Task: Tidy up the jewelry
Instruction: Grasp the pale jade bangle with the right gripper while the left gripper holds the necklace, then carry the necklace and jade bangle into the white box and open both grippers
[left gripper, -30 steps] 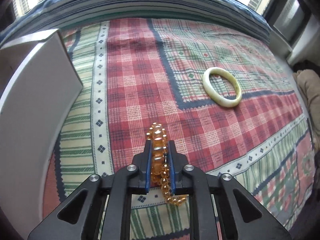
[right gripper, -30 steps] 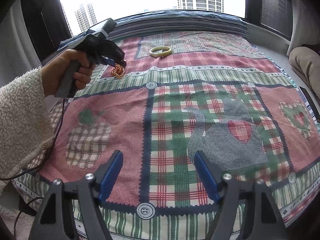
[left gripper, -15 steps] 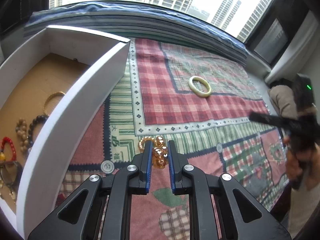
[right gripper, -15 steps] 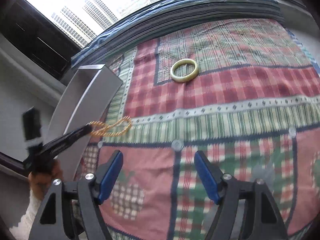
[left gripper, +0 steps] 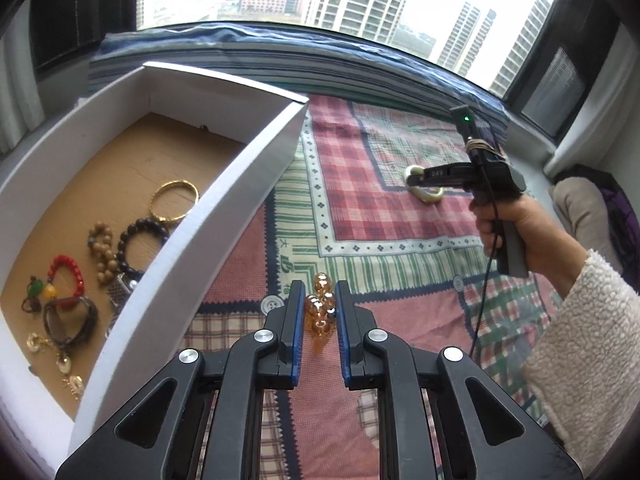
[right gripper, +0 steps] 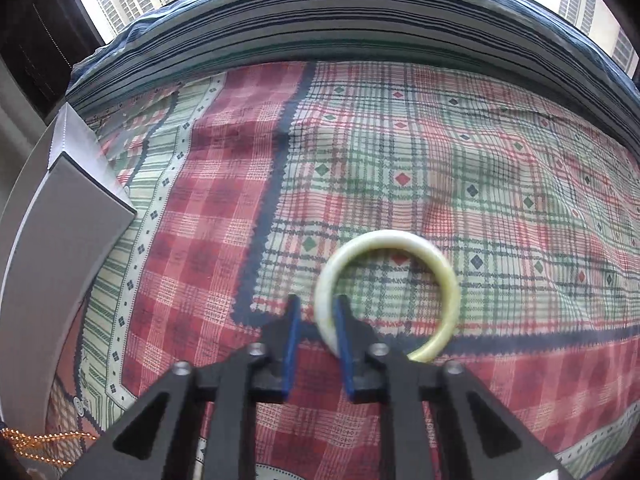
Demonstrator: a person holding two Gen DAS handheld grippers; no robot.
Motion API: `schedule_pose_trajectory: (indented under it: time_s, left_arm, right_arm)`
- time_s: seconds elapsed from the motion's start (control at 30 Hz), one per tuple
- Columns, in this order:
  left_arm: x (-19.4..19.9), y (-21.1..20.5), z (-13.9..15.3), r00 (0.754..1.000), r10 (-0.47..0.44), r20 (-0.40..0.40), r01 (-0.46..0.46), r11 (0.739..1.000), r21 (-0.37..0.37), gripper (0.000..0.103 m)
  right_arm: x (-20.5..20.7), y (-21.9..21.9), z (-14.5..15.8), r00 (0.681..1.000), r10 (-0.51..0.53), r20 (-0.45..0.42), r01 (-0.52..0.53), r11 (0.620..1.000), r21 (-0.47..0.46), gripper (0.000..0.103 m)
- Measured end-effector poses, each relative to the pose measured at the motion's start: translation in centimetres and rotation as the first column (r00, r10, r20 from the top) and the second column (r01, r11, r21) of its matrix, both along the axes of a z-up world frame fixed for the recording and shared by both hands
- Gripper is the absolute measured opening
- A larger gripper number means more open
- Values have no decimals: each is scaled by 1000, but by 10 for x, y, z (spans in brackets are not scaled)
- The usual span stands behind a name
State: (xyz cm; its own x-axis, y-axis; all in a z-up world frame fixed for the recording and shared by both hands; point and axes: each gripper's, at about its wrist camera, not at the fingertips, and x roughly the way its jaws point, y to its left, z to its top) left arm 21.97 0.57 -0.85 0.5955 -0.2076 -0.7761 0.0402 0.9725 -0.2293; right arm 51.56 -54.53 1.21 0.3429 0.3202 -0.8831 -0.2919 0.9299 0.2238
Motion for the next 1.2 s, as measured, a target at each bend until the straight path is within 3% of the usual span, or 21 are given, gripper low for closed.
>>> schedule_pose_trajectory:
  time_s: [0.23, 0.27, 0.37, 0.5, 0.6, 0.63, 0.73, 0.77, 0.93, 1.03, 1.1, 1.13, 1.2]
  left_arm:
    - [-14, 6, 15, 995, 81, 66, -87, 992, 95, 13]
    - [-16, 8, 17, 994, 87, 73, -94, 990, 103, 13]
    - [-21, 10, 20, 991, 102, 85, -111, 987, 114, 13]
    - [-29, 12, 23, 990, 107, 97, -119, 985, 126, 9]
    - [-35, 13, 24, 990, 101, 99, -113, 986, 122, 8]
    - [-37, 15, 24, 990, 100, 95, -111, 987, 115, 8]
    - [-42, 18, 22, 992, 96, 80, -103, 991, 90, 8]
    - [-43, 20, 21, 993, 95, 76, -101, 991, 82, 8]
    - [-44, 31, 19, 996, 86, 37, -86, 996, 15, 8]
    - [-45, 40, 21, 998, 64, 13, -63, 997, -52, 8]
    - [-47, 48, 26, 999, 47, -1, -47, 994, -103, 8]
    - [-49, 51, 29, 999, 40, -4, -41, 992, -122, 8]
    - [-52, 58, 39, 1000, 29, -2, -29, 988, -154, 8]
  right_arm:
    - [-50, -38, 43, 997, -37, 67, 26, 987, 158, 9]
    - [-59, -43, 48, 997, -35, 73, 21, 983, 182, 1]
    - [-81, -47, 65, 996, -10, 87, -11, 972, 234, 0]
    - [-99, -43, 73, 996, 26, 89, -45, 975, 218, 0]
    - [-107, -38, 71, 995, 37, 91, -51, 987, 155, 4]
    - [-107, -35, 71, 995, 38, 89, -50, 989, 140, 5]
    - [-99, -28, 63, 998, 44, 53, -50, 991, 123, 34]
    - [-95, -22, 59, 998, 50, 47, -55, 993, 107, 36]
    - [-76, 22, 32, 992, 122, 9, -122, 992, 10, 36]
    - [-68, 42, 6, 993, 112, -31, -114, 991, -66, 36]
    - [-67, 43, -6, 995, 78, -54, -81, 995, -65, 29]
    - [-69, 40, -4, 998, 53, -32, -55, 996, -65, 10]
    - [-73, 29, -1, 998, 33, -49, -32, 999, 22, 10]
